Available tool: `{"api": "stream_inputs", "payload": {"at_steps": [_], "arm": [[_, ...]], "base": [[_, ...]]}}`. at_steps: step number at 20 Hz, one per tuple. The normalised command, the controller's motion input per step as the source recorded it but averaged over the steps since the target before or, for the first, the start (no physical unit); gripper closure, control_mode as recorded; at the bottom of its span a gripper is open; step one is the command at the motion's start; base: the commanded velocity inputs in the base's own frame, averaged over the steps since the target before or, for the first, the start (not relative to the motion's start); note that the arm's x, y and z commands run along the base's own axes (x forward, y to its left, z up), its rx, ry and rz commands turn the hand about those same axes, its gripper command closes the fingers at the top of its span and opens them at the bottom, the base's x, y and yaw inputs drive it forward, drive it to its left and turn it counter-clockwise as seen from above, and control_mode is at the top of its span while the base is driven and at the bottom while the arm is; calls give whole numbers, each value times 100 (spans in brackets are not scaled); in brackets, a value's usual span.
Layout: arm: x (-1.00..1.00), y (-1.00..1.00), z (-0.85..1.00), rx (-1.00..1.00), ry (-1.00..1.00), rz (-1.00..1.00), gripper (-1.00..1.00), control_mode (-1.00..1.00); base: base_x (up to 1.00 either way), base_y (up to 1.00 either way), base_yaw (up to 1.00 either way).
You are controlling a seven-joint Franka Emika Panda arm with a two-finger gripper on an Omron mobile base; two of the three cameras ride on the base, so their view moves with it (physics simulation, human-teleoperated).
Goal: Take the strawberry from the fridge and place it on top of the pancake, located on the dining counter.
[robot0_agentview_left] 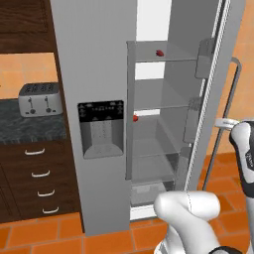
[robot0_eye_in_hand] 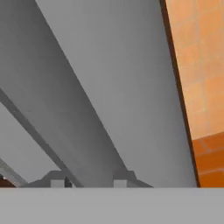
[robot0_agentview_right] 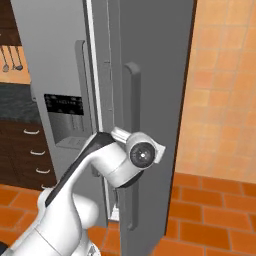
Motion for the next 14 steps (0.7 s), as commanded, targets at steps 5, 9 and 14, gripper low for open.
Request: {"api": "stream_inputs", "payload": {"at_steps": [5,9,14], "arm": [[-4,-100,-24,16,-2,0,100,-100],[27,-100,-40,8,-1,-4,100,-100],[17,-96,-23,7,-11,-2,100,-100]], "base": [[0,0,0],[0,0,0],[0,0,0]]}}
